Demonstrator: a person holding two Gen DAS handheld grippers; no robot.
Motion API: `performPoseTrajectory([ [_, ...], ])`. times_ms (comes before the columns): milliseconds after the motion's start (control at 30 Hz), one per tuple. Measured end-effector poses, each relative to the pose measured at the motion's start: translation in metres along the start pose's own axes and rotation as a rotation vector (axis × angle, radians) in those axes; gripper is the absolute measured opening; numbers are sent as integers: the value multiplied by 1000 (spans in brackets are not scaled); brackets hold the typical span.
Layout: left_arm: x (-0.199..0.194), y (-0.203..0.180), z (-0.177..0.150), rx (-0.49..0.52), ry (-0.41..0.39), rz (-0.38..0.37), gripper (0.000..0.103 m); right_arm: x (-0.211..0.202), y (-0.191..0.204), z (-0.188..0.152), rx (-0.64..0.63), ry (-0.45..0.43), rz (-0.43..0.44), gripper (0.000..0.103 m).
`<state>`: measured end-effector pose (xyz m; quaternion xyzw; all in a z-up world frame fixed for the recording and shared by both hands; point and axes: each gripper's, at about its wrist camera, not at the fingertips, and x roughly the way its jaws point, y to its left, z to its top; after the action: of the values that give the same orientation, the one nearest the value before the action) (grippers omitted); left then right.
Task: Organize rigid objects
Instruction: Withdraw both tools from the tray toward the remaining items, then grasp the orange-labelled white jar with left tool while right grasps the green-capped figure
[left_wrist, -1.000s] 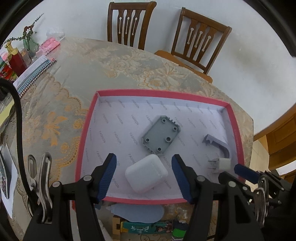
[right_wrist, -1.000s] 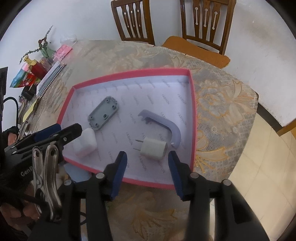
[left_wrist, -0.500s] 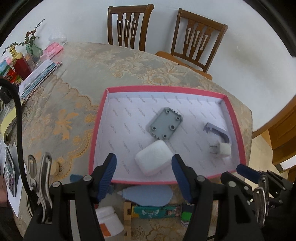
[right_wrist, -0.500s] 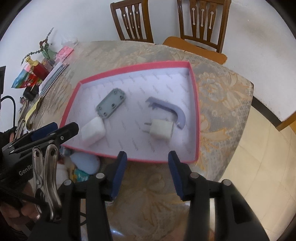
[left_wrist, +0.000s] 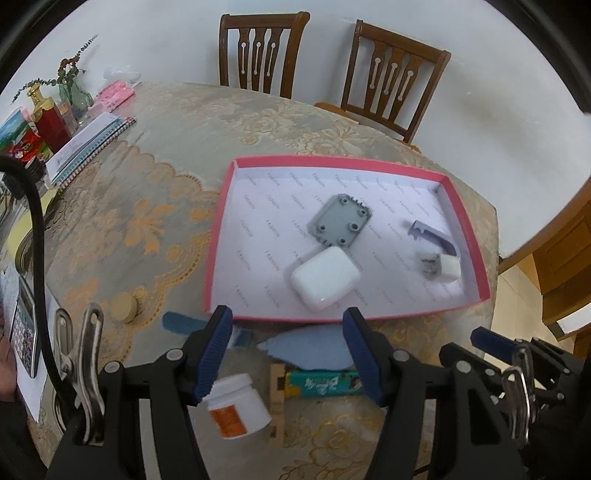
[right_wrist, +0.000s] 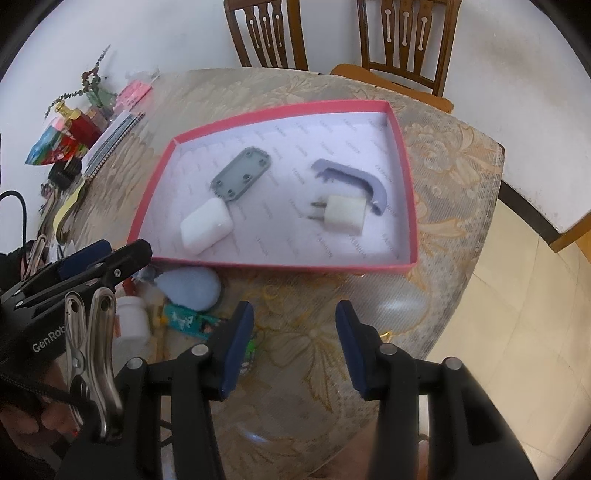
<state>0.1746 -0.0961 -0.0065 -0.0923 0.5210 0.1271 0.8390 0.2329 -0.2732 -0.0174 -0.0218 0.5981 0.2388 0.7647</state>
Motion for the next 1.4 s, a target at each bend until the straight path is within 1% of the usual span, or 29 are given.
performPoseTrajectory([
  [333, -12, 26, -27, -17, -9, -12, 65, -1, 16, -21, -12, 11, -25, 47],
  [533, -13, 37, -41, -23, -9, -9, 65, 2, 22, -31, -7, 24, -25, 47],
  [800, -1, 52, -61, -82, 35, -1, 65, 18, 32, -37, -39, 70, -4, 47],
  [867, -1, 55, -66, -97, 39, -1, 65, 23, 37, -37, -65, 83, 3, 47],
  [1100, -7, 65, -75, -135, 34, -15, 65, 39, 51, -38, -136, 105, -21, 47],
  [1267, -7, 70, -75, -160, 35, -24, 65, 41, 56, -37, -193, 74, -49, 47],
  [1400, -4, 68, -73, -172, 49, -52, 65, 41, 56, -36, -204, 73, -44, 47],
])
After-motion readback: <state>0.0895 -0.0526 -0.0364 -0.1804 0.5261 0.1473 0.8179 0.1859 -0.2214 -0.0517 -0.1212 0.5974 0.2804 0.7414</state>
